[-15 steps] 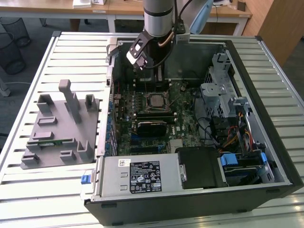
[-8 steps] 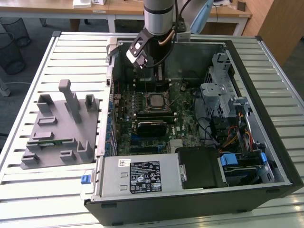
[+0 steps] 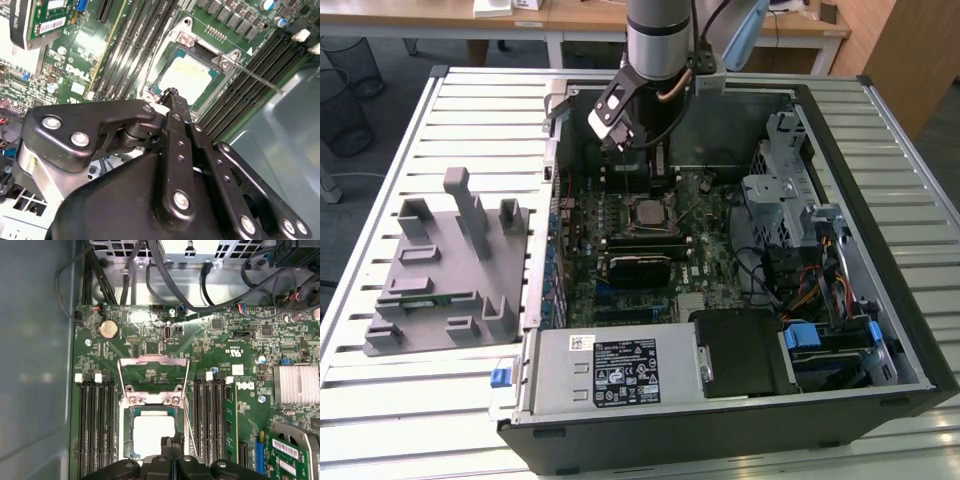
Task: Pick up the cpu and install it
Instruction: 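Close the cpu cover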
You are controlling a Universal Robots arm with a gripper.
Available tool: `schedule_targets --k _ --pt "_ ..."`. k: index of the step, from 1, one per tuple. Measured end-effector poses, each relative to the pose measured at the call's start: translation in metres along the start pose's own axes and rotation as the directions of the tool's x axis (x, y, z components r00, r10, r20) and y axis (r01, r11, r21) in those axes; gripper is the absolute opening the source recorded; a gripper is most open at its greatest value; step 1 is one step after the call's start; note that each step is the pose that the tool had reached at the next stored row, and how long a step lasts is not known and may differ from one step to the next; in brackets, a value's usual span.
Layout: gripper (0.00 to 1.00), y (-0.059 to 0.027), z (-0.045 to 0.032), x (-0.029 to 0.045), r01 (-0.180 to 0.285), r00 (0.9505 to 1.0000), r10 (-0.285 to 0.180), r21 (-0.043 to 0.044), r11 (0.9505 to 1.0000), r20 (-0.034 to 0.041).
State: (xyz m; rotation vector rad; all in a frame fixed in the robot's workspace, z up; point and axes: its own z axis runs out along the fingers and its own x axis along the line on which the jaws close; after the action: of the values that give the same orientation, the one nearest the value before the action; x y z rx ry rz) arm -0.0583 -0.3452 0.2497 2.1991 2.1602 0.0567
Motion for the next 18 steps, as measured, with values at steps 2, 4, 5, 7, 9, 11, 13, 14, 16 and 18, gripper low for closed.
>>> schedule_targets --k 2,4,5,7,9,11,13,14,16,18 --pt "0.11 0.0031 0.0 0.0 0.0 1.0 0.0 0.0108 0.9999 0.0001" --pt "0.11 0.0036 -0.0038 -0.0001 0.0 1.0 0.0 0.0137 0.9999 -0.0002" --pt "0.11 0.0038 -0.0076 -0.0001 0.0 1.0 0.0 0.0144 0.9999 -0.0002" --pt "0.11 0.0044 -0.0152 -0.0002 0.0 1.0 0.0 0.0151 0.9999 -0.0003" --pt "0.11 0.0047 -0.0185 -0.0003 0.0 1.0 0.0 0.0172 0.9999 -0.0002" --pt "0.11 0.01 -0.0182 -0.0002 0.001 1.0 -0.001 0.0432 0.9991 0.0001" --pt "0.11 0.0124 -0.0181 -0.0006 0.001 1.0 -0.001 0.0509 0.9987 0.0002" --pt "0.11 0.0126 -0.0181 -0.0013 0.001 1.0 -0.001 0.0511 0.9987 0.0005" --pt "0.11 0.0127 -0.0178 -0.0035 0.004 1.0 -0.004 0.0511 0.9987 0.0001" --pt "0.11 0.0126 -0.0174 -0.0046 0.011 0.9999 -0.011 0.0509 0.9986 -0.0007"
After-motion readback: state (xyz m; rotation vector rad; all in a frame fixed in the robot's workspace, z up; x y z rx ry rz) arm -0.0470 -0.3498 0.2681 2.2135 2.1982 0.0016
